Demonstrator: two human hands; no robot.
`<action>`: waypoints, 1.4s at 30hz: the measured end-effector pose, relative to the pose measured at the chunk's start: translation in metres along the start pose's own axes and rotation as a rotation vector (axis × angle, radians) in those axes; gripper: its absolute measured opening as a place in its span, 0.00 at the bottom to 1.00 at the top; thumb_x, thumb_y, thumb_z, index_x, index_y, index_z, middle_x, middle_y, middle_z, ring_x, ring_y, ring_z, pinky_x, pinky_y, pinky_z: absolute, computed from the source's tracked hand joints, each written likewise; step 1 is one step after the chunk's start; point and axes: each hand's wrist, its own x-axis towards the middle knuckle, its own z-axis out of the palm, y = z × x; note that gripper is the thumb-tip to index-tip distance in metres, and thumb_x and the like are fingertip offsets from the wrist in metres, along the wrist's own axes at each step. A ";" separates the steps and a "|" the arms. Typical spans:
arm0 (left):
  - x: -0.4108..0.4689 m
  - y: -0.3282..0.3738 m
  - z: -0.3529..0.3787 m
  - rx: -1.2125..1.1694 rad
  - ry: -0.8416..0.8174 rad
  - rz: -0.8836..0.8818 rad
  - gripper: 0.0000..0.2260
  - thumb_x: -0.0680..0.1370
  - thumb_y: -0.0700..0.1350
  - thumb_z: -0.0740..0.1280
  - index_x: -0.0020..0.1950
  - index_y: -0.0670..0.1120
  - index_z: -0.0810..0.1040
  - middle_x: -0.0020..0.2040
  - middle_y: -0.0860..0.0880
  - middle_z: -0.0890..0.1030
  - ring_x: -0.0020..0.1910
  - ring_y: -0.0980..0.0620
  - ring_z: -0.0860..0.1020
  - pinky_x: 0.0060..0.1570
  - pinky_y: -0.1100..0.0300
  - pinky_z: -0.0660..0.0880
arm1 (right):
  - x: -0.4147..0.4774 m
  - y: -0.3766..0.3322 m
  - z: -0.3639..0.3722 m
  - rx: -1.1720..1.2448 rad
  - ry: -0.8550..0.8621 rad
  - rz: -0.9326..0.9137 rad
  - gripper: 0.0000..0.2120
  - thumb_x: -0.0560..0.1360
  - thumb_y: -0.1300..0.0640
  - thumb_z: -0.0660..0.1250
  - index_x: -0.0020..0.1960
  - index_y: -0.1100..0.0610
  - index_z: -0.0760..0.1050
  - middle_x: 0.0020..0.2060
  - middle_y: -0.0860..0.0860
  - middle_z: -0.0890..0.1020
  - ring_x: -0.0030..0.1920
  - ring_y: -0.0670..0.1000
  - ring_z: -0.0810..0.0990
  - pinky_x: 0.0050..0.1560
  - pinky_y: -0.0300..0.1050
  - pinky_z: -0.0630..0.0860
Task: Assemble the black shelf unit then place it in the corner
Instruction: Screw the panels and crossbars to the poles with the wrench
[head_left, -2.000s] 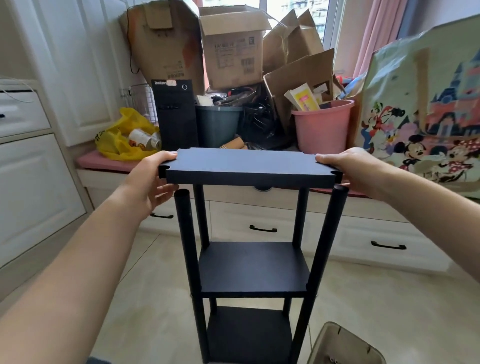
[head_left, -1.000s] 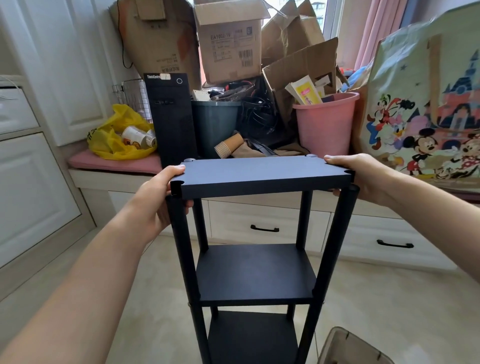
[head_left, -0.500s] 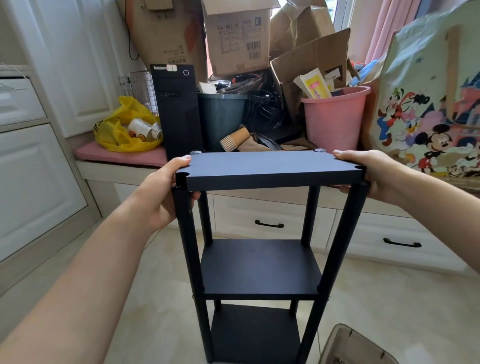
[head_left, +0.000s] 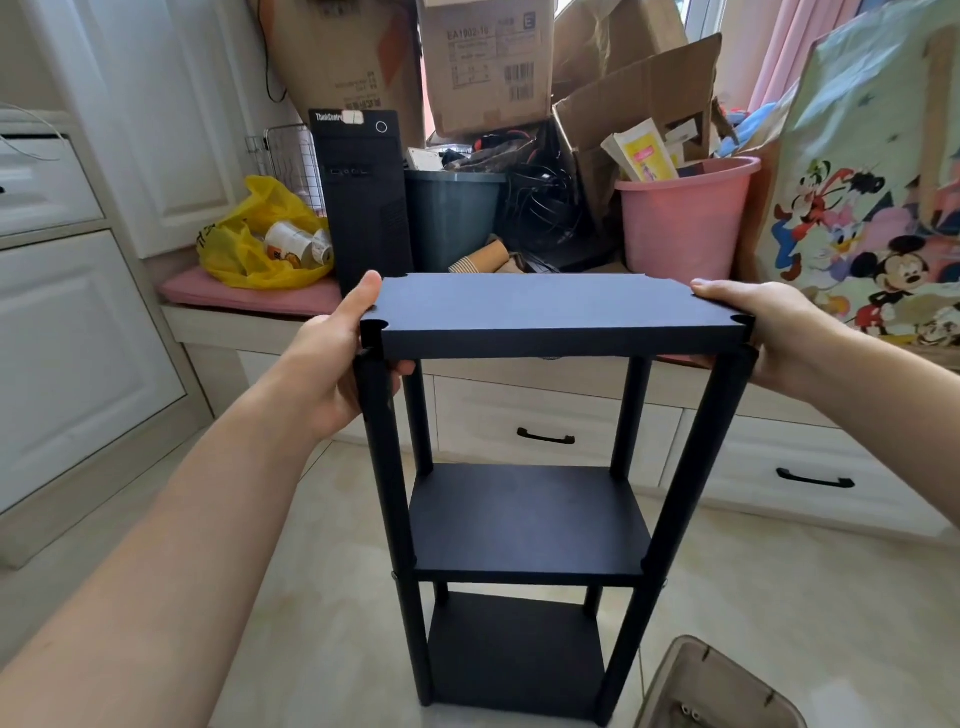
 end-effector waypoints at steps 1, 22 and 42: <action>0.000 0.000 0.000 -0.002 -0.025 -0.007 0.26 0.79 0.63 0.66 0.63 0.43 0.77 0.33 0.48 0.82 0.26 0.51 0.79 0.27 0.61 0.76 | 0.000 0.000 0.001 -0.022 0.016 -0.011 0.09 0.76 0.53 0.72 0.47 0.58 0.78 0.39 0.51 0.80 0.24 0.43 0.80 0.24 0.37 0.76; -0.006 0.001 0.000 -0.056 -0.068 -0.051 0.18 0.79 0.51 0.69 0.64 0.43 0.75 0.34 0.48 0.83 0.28 0.54 0.80 0.28 0.62 0.77 | 0.004 0.008 -0.001 -0.063 -0.049 0.017 0.12 0.77 0.50 0.71 0.52 0.59 0.78 0.40 0.51 0.81 0.33 0.46 0.80 0.38 0.42 0.82; -0.009 0.003 0.003 -0.021 -0.086 -0.084 0.16 0.79 0.50 0.69 0.62 0.42 0.75 0.35 0.47 0.82 0.27 0.53 0.79 0.26 0.63 0.76 | 0.000 -0.002 -0.004 -0.080 0.044 -0.031 0.18 0.74 0.50 0.73 0.61 0.55 0.77 0.42 0.48 0.79 0.38 0.45 0.78 0.29 0.37 0.76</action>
